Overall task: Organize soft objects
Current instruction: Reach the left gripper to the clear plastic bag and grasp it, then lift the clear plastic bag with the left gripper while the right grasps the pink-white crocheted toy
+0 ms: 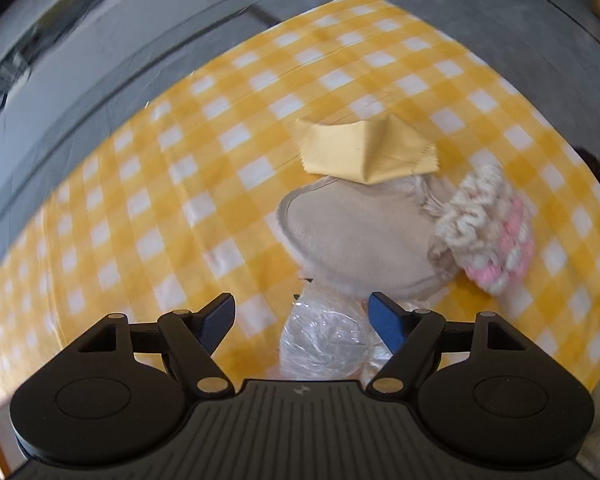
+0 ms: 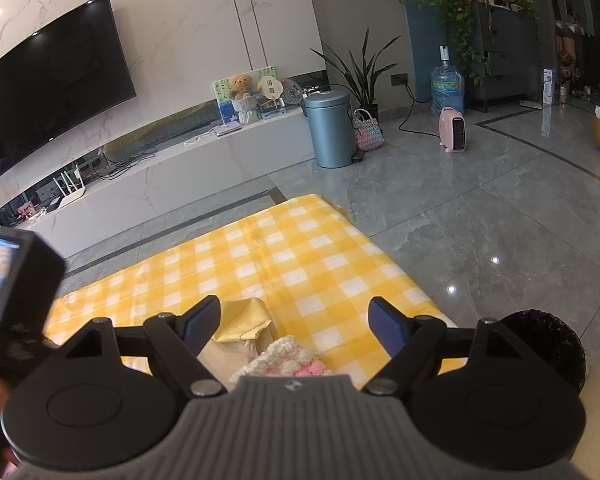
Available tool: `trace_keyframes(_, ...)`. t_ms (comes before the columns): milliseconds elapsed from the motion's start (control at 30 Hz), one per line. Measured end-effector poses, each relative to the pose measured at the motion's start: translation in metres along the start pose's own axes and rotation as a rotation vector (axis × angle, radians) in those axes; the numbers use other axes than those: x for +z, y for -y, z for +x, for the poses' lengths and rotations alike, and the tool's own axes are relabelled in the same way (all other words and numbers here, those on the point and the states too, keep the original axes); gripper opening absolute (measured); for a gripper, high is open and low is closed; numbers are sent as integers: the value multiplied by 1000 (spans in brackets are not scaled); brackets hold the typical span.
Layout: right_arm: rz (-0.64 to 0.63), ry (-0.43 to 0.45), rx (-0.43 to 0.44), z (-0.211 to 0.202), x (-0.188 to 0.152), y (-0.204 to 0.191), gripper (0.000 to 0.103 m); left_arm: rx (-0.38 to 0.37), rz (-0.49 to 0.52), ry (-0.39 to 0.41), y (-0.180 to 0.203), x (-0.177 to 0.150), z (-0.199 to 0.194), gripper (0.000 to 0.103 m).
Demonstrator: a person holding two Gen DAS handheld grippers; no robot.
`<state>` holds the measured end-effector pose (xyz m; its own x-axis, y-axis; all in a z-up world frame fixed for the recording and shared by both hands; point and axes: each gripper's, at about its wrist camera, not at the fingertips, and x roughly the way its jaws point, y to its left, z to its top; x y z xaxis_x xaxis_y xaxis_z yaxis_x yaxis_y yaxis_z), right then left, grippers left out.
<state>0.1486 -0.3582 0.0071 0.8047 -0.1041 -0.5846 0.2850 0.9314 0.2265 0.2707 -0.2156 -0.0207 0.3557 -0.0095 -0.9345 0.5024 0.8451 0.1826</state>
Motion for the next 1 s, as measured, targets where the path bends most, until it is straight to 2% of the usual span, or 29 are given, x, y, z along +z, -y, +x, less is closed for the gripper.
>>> trace_keyframes(133, 1, -2, -3, -1, -1, 2, 80, -91, 292, 68, 5, -11, -17, 90)
trace_keyframes(200, 1, 0, -6, -2, -1, 4, 80, -87, 496, 120, 12, -23, -24, 90)
trace_keyframes(233, 1, 1, -9, -2, -1, 3, 80, -60, 598, 143, 17, -31, -24, 90)
trace_keyframes(300, 4, 2, -18, -1, -1, 4, 80, -12, 769, 123, 25, -43, -19, 90)
trace_keyframes(367, 2, -3, -27, 0, -1, 3, 80, -22, 898, 71, 30, -51, -11, 88)
trace_keyframes(433, -7, -10, -31, 3, -2, 2, 80, -28, 974, 49, 35, -58, -3, 86)
trace_keyframes(567, -24, -35, -35, 11, -2, 4, 80, -93, 1083, 71, 48, -64, 3, 85)
trace_keyframes(667, -16, -63, -56, 21, -3, 10, 80, -109, 1201, 4, 64, -67, 19, 84)
trace_keyframes(767, -8, -97, -71, 32, -5, 16, 80, -90, 1295, -32, 75, -72, 33, 84)
trace_keyframes(900, 0, -129, -81, 42, -8, 20, 80, -77, 1312, -42, 81, -68, 47, 84)
trace_keyframes(967, -4, -130, -76, 44, -9, 20, 80, -89, 1306, -56, 82, -66, 52, 80)
trace_keyframes(1000, -8, -131, -72, 44, -9, 19, 80, -92, 1307, -61, 83, -66, 54, 72)
